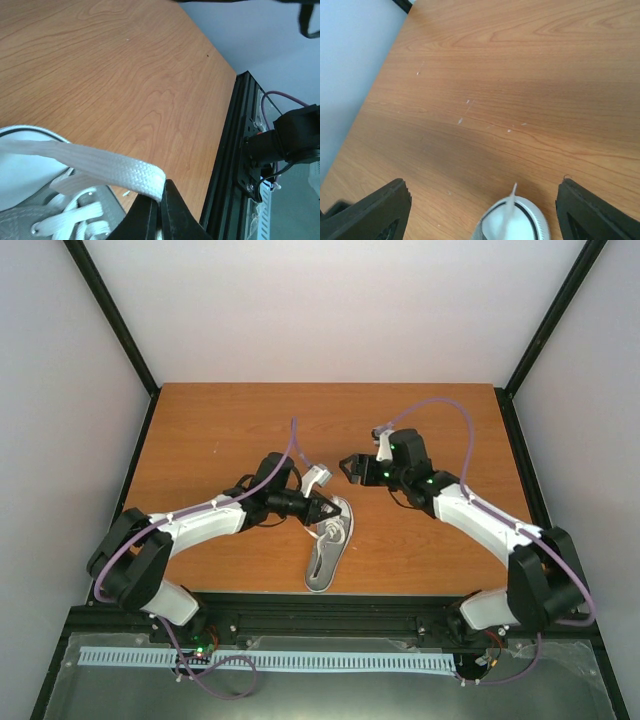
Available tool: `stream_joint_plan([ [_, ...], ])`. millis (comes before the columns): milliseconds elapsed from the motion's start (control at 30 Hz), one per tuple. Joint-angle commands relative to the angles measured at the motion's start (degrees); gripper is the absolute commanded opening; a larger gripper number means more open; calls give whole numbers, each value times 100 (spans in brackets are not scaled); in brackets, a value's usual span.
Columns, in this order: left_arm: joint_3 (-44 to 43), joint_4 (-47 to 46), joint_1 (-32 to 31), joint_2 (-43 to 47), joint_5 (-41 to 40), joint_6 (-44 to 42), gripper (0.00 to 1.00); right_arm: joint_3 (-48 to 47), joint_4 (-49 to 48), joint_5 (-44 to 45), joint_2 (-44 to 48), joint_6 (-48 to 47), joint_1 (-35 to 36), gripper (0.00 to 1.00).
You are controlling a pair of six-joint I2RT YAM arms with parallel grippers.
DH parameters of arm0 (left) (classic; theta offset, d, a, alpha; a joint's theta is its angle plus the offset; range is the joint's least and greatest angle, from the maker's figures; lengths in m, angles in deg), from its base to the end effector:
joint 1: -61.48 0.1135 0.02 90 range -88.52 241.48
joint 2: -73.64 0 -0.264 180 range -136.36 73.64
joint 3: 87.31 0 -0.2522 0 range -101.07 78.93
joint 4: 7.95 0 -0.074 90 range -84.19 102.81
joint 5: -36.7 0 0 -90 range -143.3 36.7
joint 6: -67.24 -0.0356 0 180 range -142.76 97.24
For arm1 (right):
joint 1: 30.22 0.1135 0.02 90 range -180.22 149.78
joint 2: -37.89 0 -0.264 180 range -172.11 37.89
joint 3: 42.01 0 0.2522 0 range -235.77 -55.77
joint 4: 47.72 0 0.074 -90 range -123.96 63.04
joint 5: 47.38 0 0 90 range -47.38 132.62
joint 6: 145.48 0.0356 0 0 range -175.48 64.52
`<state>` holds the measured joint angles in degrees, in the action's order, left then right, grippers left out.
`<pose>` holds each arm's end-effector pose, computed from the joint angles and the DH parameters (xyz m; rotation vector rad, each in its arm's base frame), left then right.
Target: Tie the shoes
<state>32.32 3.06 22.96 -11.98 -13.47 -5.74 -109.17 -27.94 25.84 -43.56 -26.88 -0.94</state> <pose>0.2281 -0.2107 0.2092 0.8445 2.1828 -1.2814 0.2694 0.1629 0.2518 -0.1912 2.2692 0.8763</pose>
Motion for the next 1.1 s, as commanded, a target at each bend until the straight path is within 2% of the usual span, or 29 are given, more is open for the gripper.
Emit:
stream_joint_plan([
  [0,143,-553,223,176,264,239,1,551,-329,60,743,-189,-223,82],
  [133,194,-584,311,200,327,294,1,1521,-950,-406,1248,-513,-231,77],
  [267,234,-653,354,231,425,361,1,2468,-1914,-637,1456,-757,89,62],
  [400,257,-635,354,282,460,345,1,2891,-2823,-570,1201,-788,427,48],
  [500,276,-641,354,313,480,350,1,2909,-3127,-573,881,-1025,518,43],
  [933,282,-651,354,296,528,355,1,2710,-3947,-425,-63,-1847,878,41],
  [1067,277,-555,354,372,410,290,1,2546,-3743,5,-180,-1854,922,39],
])
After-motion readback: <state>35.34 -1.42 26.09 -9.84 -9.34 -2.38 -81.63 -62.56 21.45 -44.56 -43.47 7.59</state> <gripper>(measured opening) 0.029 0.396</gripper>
